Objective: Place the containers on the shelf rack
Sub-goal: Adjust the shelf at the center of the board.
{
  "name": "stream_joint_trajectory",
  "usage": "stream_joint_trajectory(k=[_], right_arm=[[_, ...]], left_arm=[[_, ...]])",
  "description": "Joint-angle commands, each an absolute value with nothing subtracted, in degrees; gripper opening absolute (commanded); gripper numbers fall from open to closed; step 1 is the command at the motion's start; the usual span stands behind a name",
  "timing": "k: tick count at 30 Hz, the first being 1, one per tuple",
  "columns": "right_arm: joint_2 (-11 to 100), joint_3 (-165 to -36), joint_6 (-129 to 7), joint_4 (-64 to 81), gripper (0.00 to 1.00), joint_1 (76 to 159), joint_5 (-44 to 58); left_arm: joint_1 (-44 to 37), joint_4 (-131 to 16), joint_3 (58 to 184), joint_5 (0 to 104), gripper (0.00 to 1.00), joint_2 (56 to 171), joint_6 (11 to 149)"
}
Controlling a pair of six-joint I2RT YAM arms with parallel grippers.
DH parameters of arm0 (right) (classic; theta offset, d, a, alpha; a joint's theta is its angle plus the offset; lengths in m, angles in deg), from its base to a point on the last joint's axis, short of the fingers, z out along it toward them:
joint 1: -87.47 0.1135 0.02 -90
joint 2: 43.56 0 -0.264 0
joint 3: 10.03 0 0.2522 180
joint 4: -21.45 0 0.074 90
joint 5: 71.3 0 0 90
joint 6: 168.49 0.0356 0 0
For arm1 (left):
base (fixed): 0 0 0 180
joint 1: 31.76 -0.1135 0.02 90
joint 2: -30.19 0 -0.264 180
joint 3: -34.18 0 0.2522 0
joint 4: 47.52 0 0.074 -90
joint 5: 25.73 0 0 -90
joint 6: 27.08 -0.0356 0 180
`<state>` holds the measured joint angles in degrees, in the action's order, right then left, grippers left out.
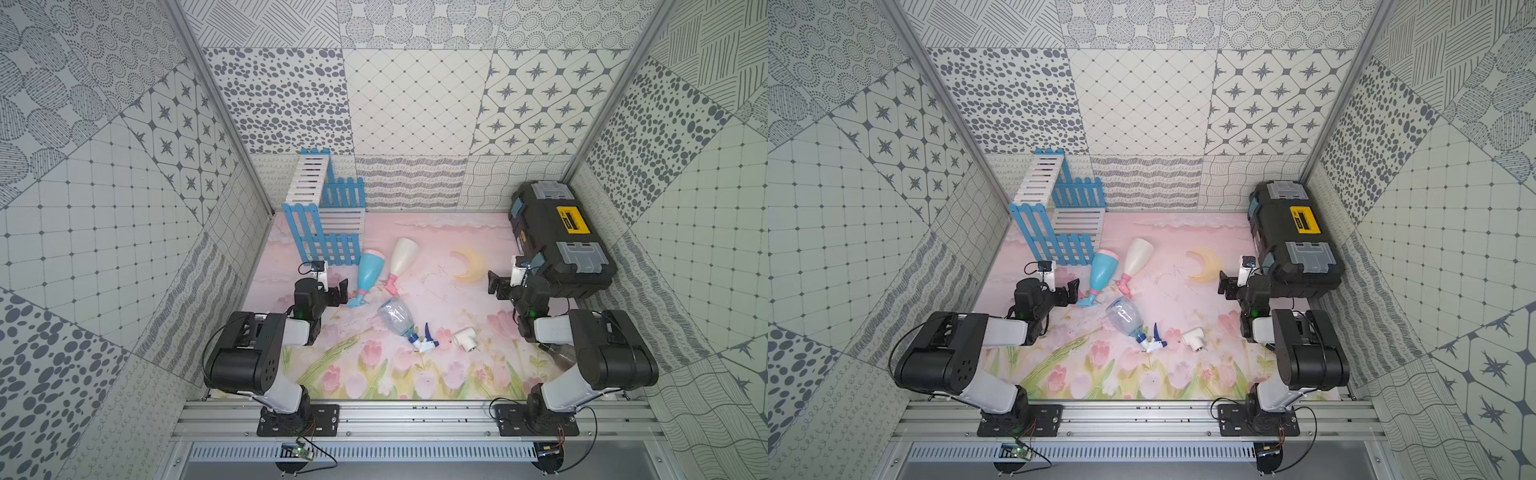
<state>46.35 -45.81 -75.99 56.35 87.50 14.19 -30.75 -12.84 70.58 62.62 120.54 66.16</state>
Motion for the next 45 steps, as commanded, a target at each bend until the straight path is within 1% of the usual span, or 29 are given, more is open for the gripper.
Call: stream_joint_trajectory(k=[1,10,12,15,17,18,19,20,21,22,23,24,26,28,30,33,36,38,41,45], right_arm=[[46.28,-46.55,-76.64,59.04,0.97,87.64,13.96],[46.20,-46.36,-76.37,59.39,0.97,87.64,14.67],[45.43,-43.71,-74.92,65.15,0.97,87.64,17.92],[38.48,-35.94,-75.46,73.62,0.97,87.83,18.29],[30.53,-32.66,-76.00,72.99,0.97,88.35,18.74],[25.49,-32.52,-74.75,69.19,0.97,88.69,19.04],[20.68,-33.64,-72.22,63.01,0.97,88.85,18.70],[16.44,-36.43,-68.41,55.18,0.97,88.91,16.84],[13.29,-40.44,-65.87,44.43,0.97,89.11,14.18],[11.75,-45.31,-64.09,34.61,0.97,89.57,11.38],[11.47,-49.47,-63.27,27.96,0.97,90.38,8.84],[11.95,-53.00,-63.42,24.24,0.97,91.76,5.57],[14.26,-58.78,-65.89,20.98,0.97,96.38,-1.17],[18.93,-65.22,-69.32,18.28,0.97,104.88,-2.60],[25.03,-71.81,-71.39,16.26,0.97,112.24,-4.31],[35.87,-80.90,-72.39,17.25,0.97,120.35,-7.64],[46.46,-90.83,-75.92,15.14,0.97,125.95,-8.26],[52.39,-96.78,-77.92,13.69,0.97,128.19,-8.05],[61.21,-105.37,-79.29,11.21,0.97,129.08,-8.60],[71.56,-114.84,-81.42,9.17,0.97,129.07,-6.96]], left_arm=[[-31.05,-11.35,71.06,61.43,0.99,120.68,65.03],[-31.86,-11.25,71.04,59.89,0.99,120.63,65.67],[-31.95,-8.21,69.15,62.59,0.99,119.76,67.06],[-31.83,-1.31,61.56,64.13,0.99,111.30,67.27],[-31.84,-3.23,57.88,66.79,0.99,101.92,69.30],[-31.89,-8.84,57.81,68.12,0.99,96.22,71.99],[-31.90,-18.36,59.12,67.41,0.99,90.42,75.06],[-31.92,-27.18,61.62,65.63,0.99,84.74,76.66],[-31.79,-37.51,64.91,64.15,0.99,80.08,77.92],[-31.79,-44.11,67.64,63.16,0.99,76.65,79.32],[-31.79,-49.95,70.18,62.57,0.99,73.99,80.80],[-31.87,-54.31,72.51,61.90,0.99,71.39,82.57],[-31.87,-61.13,77.29,59.77,0.99,68.07,84.74],[-32.06,-68.56,84.74,57.28,0.99,68.45,85.62],[-32.77,-75.10,92.88,53.09,0.99,72.90,84.22],[-33.87,-83.37,103.48,48.75,0.99,81.29,82.65],[-35.66,-81.54,106.72,46.84,0.99,85.47,84.22],[-38.27,-79.26,107.72,42.69,0.99,88.33,87.26],[-41.97,-75.37,108.78,37.42,0.99,93.36,92.46],[-44.32,-67.71,107.87,35.61,0.99,98.05,96.05]])
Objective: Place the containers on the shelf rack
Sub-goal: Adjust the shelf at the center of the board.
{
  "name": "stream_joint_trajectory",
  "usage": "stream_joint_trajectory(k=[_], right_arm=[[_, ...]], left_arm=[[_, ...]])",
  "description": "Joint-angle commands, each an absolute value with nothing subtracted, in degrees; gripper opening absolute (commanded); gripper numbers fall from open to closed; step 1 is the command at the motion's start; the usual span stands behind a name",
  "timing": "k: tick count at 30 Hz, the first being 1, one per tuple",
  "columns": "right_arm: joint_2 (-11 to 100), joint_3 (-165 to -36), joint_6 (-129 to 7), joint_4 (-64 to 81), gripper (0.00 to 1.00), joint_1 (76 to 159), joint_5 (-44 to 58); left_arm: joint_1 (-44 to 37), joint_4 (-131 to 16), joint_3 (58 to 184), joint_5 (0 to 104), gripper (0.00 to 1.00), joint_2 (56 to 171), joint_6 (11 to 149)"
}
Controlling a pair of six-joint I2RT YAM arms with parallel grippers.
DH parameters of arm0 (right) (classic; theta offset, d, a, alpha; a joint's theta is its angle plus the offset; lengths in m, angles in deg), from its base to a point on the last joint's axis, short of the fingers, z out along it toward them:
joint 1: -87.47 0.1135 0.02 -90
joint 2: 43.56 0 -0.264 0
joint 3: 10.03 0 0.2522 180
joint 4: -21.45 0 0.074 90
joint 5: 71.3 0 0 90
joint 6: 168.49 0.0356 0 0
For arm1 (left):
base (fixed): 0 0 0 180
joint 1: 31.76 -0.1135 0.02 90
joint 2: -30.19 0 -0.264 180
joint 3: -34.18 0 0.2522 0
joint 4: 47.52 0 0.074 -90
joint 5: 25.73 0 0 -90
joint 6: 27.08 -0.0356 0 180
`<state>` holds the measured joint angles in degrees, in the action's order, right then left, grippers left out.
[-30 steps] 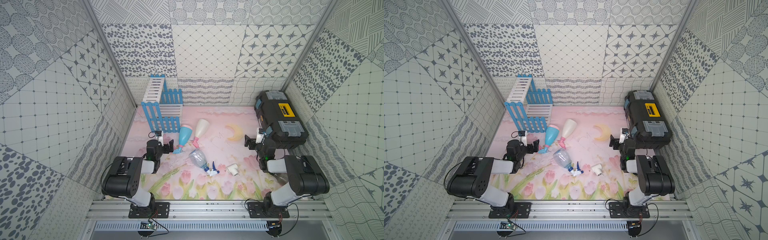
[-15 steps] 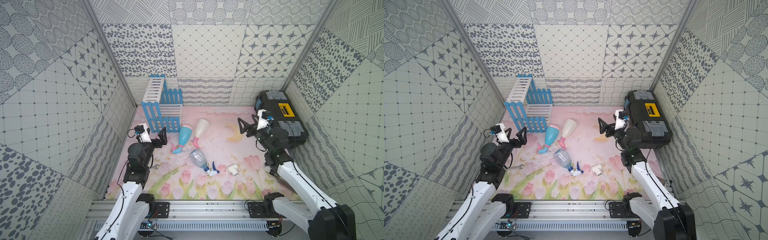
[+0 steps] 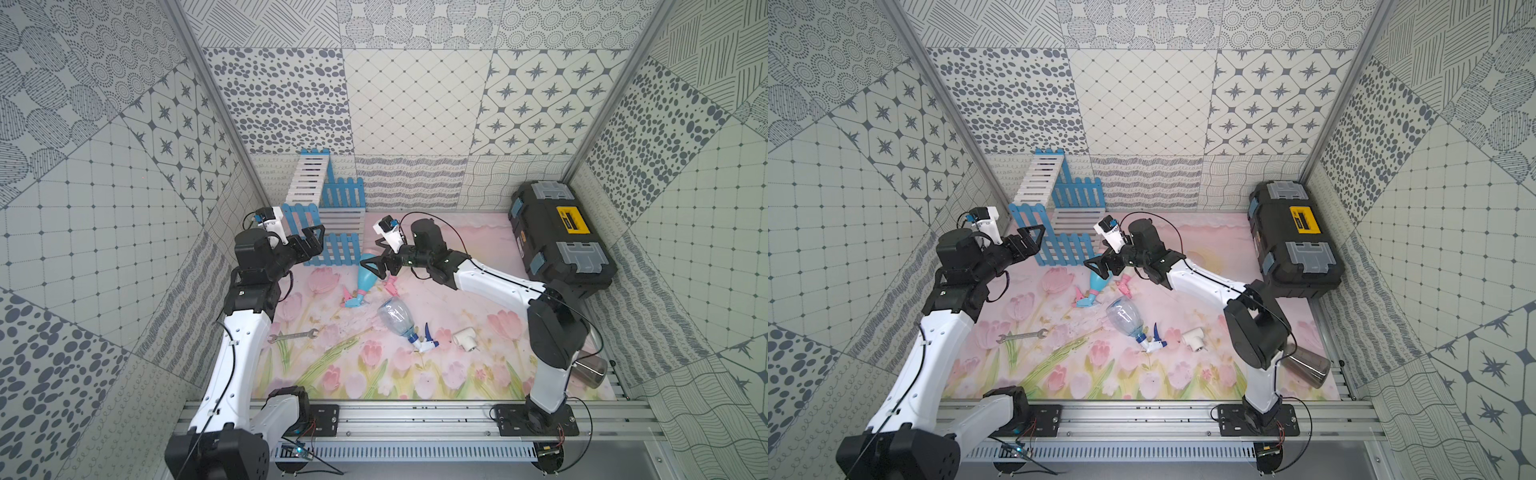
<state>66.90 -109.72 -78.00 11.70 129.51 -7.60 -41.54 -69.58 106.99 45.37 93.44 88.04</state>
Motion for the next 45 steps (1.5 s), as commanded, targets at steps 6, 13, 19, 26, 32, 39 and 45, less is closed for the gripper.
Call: stream_joint_trajectory(k=[6,13,19,26,32,39,45], right_arm=[[84.29,-129.36,-83.35,5.69,0.97,128.87,-3.34],[96.26,-145.38,-83.09,3.67,0.97,128.86,-4.51],[104.36,-156.37,-82.08,3.65,0.91,128.86,-12.12],[104.73,-156.78,-82.43,3.72,0.33,129.53,-15.08],[97.46,-144.23,-81.63,12.42,0.21,130.49,-6.09],[85.90,-120.20,-78.97,29.93,0.07,132.92,11.49],[80.77,-109.70,-78.32,35.47,0.01,134.67,17.67]], left_arm=[[-46.33,-62.81,108.78,32.45,0.99,104.79,95.95],[-47.87,-63.44,111.55,30.73,0.99,109.41,95.16],[-48.20,-62.28,113.28,28.18,0.99,112.58,95.88],[-48.24,-60.14,116.47,23.17,0.99,116.38,97.25],[-48.20,-58.83,117.86,18.62,0.99,119.24,98.15],[-47.51,-53.38,115.40,14.78,0.99,120.87,101.65],[-44.98,-51.31,114.30,13.17,0.99,120.98,101.88]])
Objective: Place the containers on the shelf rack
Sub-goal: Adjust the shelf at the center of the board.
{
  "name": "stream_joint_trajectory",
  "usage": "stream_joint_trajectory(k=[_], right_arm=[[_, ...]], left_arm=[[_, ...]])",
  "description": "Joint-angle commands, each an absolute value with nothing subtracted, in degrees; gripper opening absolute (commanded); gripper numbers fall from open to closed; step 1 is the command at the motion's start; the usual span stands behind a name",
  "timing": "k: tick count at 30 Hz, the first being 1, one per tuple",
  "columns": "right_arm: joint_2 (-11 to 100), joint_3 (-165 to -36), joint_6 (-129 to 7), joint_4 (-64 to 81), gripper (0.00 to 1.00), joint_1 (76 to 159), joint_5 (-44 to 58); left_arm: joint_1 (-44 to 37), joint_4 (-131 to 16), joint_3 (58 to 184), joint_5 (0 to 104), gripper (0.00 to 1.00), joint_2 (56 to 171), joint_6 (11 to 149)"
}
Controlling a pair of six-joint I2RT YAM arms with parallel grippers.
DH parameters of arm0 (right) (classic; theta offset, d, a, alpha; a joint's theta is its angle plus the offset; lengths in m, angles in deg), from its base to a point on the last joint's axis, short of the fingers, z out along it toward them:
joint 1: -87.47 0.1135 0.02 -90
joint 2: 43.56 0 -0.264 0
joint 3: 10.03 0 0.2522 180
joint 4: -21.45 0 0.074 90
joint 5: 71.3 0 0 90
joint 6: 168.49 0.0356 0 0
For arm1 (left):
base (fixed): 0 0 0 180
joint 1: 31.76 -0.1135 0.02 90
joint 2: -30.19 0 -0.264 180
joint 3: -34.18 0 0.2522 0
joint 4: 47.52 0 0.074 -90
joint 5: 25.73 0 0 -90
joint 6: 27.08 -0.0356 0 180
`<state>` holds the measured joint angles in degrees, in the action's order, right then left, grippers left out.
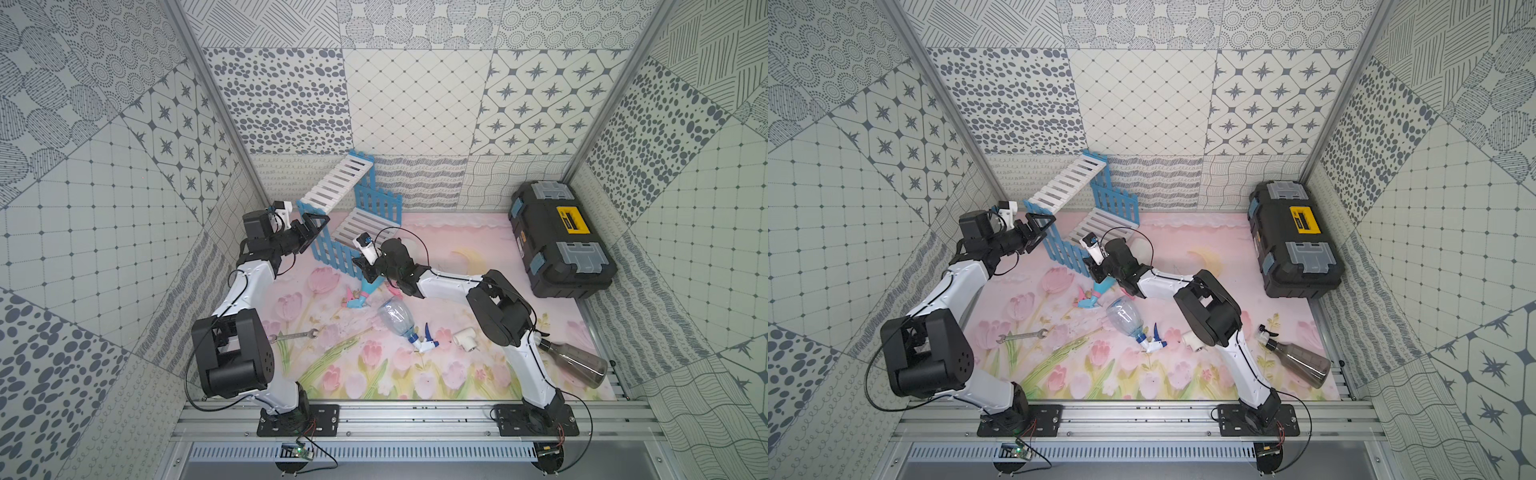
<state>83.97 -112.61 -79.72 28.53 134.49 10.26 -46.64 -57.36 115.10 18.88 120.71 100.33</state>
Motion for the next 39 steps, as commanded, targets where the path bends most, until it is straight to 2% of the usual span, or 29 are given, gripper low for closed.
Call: stream_joint_trajectory(k=[1,8,15,22,29,37,39], right_arm=[[79.90,-108.28,-77.74,36.28,0.01,135.17,19.90],[75.18,-100.44,-75.47,36.97,0.01,139.57,39.90],[71.88,-95.59,-68.35,32.57,0.01,140.87,49.87],[71.97,-98.35,-65.76,25.13,0.01,144.07,61.35],[74.82,-104.89,-58.01,19.23,0.04,145.82,61.95],[80.25,-113.36,-55.53,17.30,0.17,147.83,58.89],[80.67,-113.78,-55.22,17.32,0.25,148.02,58.23]], left_arm=[[-44.28,-50.85,114.12,12.78,0.99,121.11,101.82],[-38.32,-49.45,114.84,12.31,0.99,123.54,101.72],[-33.60,-48.45,117.19,12.27,0.99,127.31,102.18],[-29.60,-47.36,120.65,11.33,0.99,130.64,103.05],[-28.95,-48.60,121.04,12.79,0.99,130.77,101.79],[-28.96,-54.26,118.96,21.25,0.99,126.37,95.19],[-29.02,-56.13,118.96,23.02,0.99,125.69,94.04]])
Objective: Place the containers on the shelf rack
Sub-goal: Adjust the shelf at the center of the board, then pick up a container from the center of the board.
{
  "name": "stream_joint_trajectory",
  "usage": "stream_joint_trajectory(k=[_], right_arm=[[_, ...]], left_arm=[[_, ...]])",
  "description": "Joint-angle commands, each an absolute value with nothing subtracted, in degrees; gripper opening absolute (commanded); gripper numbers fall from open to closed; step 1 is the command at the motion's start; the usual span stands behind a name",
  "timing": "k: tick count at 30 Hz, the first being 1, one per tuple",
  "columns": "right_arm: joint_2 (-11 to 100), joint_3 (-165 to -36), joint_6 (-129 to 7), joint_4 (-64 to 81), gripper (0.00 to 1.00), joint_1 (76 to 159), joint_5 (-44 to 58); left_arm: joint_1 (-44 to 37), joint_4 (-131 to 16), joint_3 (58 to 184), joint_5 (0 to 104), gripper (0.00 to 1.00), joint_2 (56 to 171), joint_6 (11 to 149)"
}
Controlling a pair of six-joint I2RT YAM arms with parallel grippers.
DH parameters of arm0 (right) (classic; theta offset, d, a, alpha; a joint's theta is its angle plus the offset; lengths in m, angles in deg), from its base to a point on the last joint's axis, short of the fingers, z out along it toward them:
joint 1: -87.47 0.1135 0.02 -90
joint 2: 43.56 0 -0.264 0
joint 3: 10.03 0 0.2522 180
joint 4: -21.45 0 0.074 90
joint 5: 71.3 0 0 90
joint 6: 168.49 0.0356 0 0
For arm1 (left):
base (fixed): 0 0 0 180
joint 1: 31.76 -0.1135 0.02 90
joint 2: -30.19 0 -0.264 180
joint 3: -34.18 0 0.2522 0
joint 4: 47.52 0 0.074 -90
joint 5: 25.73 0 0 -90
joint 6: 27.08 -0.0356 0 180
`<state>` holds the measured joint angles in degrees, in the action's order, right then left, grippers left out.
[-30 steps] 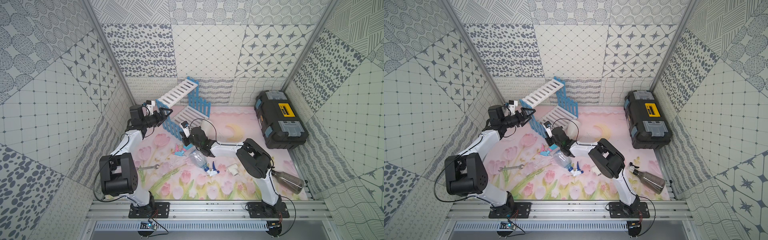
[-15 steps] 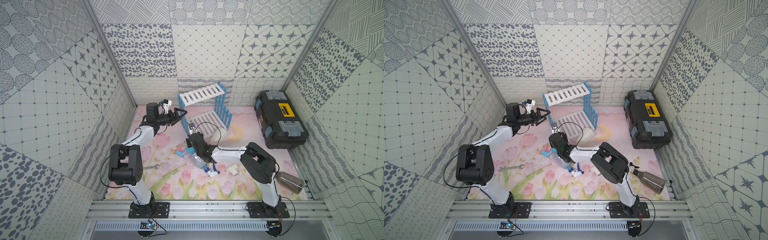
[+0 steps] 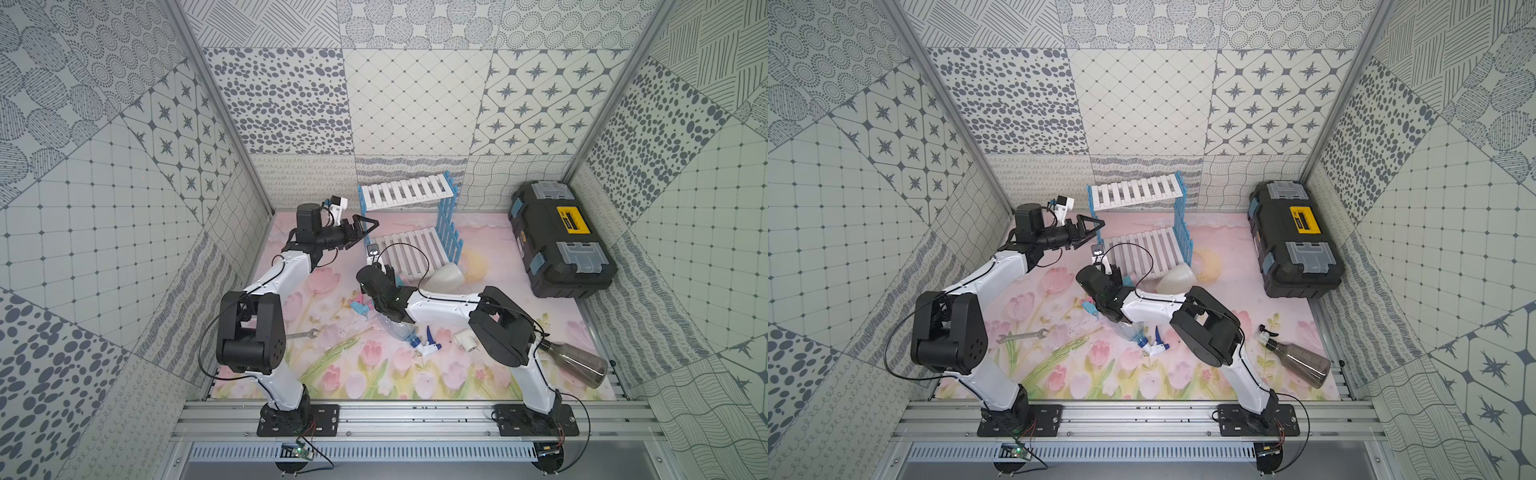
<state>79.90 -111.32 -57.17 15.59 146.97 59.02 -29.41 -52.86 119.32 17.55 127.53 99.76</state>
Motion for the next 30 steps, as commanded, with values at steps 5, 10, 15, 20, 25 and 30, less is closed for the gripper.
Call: stream_joint_trajectory(k=[5,10,15,20,25,30], right_arm=[[79.59,-112.40,-55.88,19.03,0.59,148.02,55.63],[74.55,-110.11,-60.83,21.01,0.92,148.04,52.39],[65.14,-104.51,-66.15,23.82,0.97,147.96,48.64],[52.24,-95.40,-67.46,23.22,0.97,146.81,42.22],[38.05,-85.17,-62.17,12.79,0.97,143.70,35.80],[26.47,-75.85,-49.35,-2.73,0.97,140.35,31.25]], left_arm=[[-29.04,-58.00,117.50,28.73,0.99,123.52,92.12],[-29.62,-56.69,114.69,33.36,0.99,118.84,91.35],[-30.24,-55.44,109.11,41.78,0.99,109.95,90.20],[-30.27,-63.79,105.86,44.75,0.99,100.01,83.56],[-28.29,-66.97,99.34,35.67,0.99,92.15,74.87],[-19.83,-72.97,95.12,33.98,0.99,88.83,65.31]])
